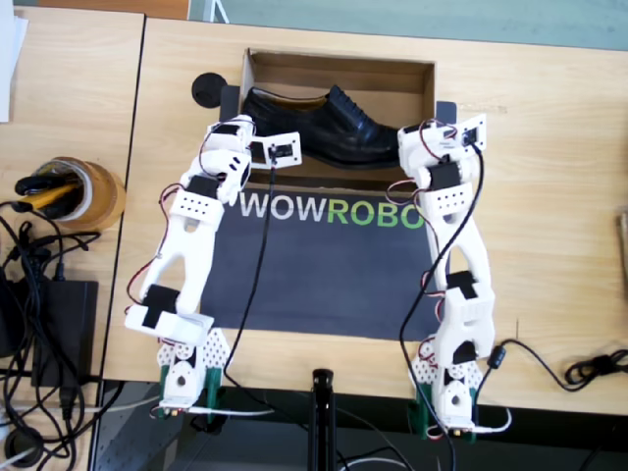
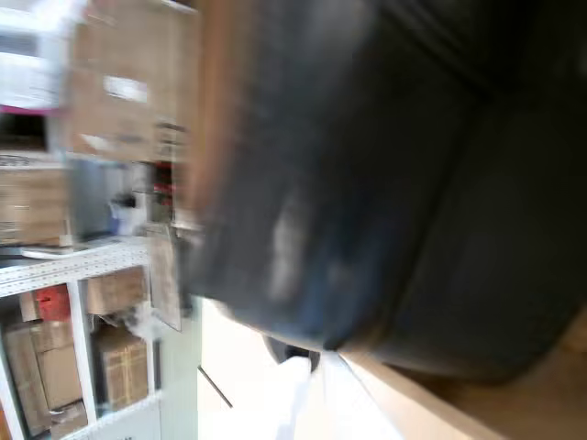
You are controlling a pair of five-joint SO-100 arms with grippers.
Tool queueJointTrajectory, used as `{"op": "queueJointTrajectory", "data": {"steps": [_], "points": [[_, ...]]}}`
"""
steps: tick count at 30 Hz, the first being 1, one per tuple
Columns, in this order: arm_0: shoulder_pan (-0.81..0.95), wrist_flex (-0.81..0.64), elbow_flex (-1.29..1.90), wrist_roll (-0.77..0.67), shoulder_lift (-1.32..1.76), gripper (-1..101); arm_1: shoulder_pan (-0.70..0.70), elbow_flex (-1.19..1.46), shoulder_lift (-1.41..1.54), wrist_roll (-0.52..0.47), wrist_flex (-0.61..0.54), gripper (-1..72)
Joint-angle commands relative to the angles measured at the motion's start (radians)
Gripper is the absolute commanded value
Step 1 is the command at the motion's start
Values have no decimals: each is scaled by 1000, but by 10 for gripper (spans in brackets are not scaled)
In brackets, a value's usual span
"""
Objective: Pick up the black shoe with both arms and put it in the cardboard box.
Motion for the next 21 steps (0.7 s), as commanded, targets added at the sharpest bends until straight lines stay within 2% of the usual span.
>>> {"op": "queueJointTrajectory", "data": {"steps": [1, 9, 16, 18, 20, 21], "points": [[37, 83, 25, -18, 109, -3, -37, -54, 15, 5, 86, 1], [89, 290, 37, 6, 253, -2, -86, -84, -5, -23, 222, 1], [86, 299, 44, 11, 314, -2, -75, -114, -64, -26, 235, 1], [84, 304, 44, 11, 337, -2, -81, -206, -120, -28, 284, 1], [86, 330, 46, 18, 370, -2, -89, -414, -229, -35, 370, 0], [89, 351, 48, 25, 382, -2, -89, -391, -222, -37, 367, 0]]}}
